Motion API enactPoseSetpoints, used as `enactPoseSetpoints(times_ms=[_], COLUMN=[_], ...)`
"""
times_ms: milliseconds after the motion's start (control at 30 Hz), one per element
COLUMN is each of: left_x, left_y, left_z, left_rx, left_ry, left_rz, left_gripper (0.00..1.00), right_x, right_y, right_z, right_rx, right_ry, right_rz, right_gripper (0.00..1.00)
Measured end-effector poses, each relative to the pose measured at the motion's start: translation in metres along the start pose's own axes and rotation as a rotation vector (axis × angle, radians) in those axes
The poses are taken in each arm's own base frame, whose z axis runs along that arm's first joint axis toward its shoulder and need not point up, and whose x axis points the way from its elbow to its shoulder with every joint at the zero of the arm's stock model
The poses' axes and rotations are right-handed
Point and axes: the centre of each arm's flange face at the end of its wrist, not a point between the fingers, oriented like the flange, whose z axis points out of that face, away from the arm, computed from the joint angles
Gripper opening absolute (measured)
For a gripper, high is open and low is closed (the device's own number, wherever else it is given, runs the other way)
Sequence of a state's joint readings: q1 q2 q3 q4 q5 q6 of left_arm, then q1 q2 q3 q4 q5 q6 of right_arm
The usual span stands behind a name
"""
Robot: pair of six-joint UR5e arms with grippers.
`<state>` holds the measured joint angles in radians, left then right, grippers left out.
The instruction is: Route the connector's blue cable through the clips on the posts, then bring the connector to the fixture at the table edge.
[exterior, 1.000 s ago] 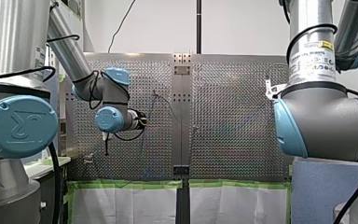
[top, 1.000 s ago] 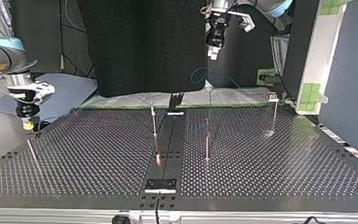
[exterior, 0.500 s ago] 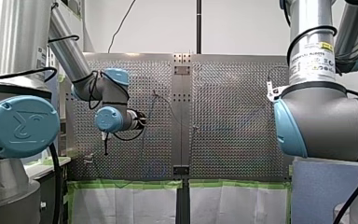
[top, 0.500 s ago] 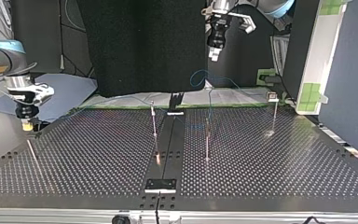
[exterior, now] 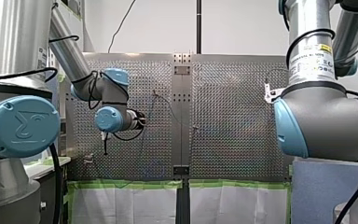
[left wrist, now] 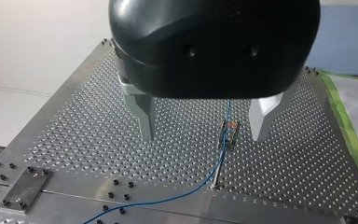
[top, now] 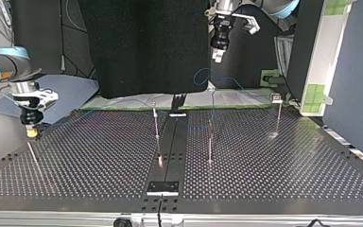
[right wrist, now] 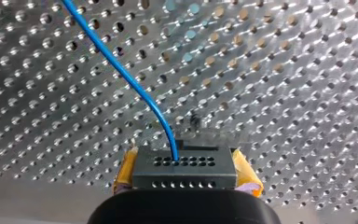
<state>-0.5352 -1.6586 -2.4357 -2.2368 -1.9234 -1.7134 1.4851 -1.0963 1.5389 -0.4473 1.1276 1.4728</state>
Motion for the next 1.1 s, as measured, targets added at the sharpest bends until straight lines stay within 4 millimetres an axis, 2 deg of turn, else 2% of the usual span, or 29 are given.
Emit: enactPoseSetpoints(times_ms=[433,1100], left_x=[-0.0001,0.0001], left_y=[0.001,0.0022], left_z=[0.0013,0.0016], left_rx=[0.002,-0.002], left_ry=[0.001,0.004], left_rz=[0.0,0.001], left_gripper=[1.0,1.0], right_x=[0.0099,0.0101], right_y=[-0.0015,0.0012], right_z=[0.0056,0.0041], right_rx=[0.01,0.031], right_ry=[0.008,-0.014], right_rz=[0.014,0.037], right_gripper=[0.0,0.0])
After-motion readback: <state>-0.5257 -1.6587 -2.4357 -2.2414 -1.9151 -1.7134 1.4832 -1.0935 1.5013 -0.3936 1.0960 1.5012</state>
